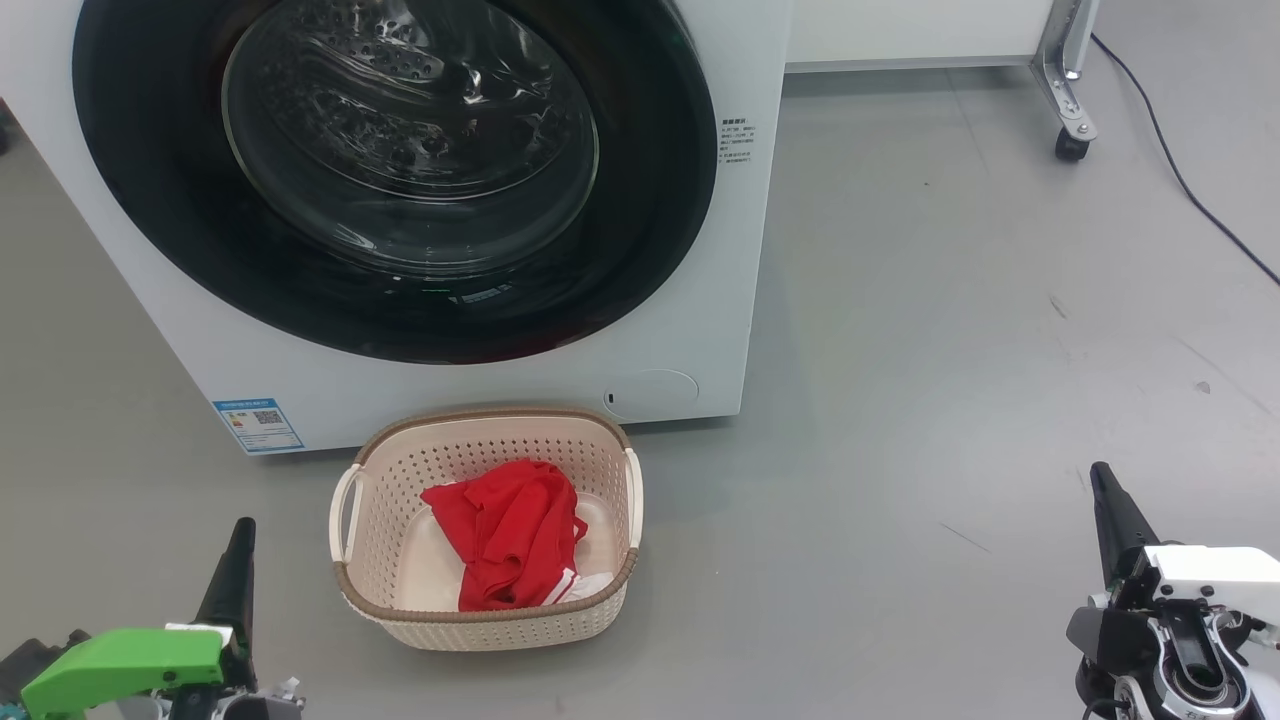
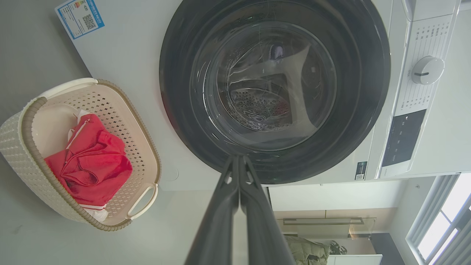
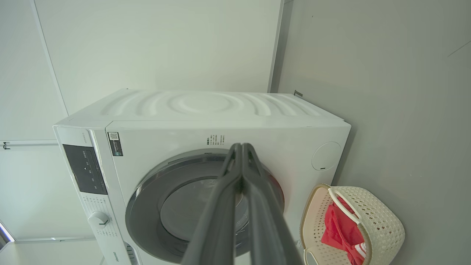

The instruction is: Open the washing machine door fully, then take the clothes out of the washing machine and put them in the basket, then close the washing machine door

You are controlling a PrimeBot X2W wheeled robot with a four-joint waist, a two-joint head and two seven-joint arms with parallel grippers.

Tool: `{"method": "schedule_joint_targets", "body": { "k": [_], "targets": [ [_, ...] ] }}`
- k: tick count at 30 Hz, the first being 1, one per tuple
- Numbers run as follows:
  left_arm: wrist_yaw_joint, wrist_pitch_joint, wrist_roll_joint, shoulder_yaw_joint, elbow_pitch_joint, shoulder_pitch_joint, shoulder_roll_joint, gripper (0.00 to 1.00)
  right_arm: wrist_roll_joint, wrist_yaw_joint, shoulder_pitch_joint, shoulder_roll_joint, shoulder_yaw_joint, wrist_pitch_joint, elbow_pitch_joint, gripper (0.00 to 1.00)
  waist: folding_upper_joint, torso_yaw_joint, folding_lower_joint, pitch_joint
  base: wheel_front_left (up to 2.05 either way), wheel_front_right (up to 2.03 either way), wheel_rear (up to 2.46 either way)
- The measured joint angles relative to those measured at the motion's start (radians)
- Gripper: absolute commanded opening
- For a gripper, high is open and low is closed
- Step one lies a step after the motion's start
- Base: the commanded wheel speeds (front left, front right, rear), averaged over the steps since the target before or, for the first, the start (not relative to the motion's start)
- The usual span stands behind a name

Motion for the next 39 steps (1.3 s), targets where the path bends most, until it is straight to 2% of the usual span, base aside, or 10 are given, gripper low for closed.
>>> {"method": "schedule_joint_targets", "body": {
  "k": [39],
  "targets": [
    [0.000,0.002,0.000,0.004,0.005,-0.004,-0.001,0.00,0.000,0.005,-0.001,0.001,-0.004,0.003,0.005,0.00,0.0000,0.000,0.0000,0.000,0.00,0.00,0.00]
  ]
}}
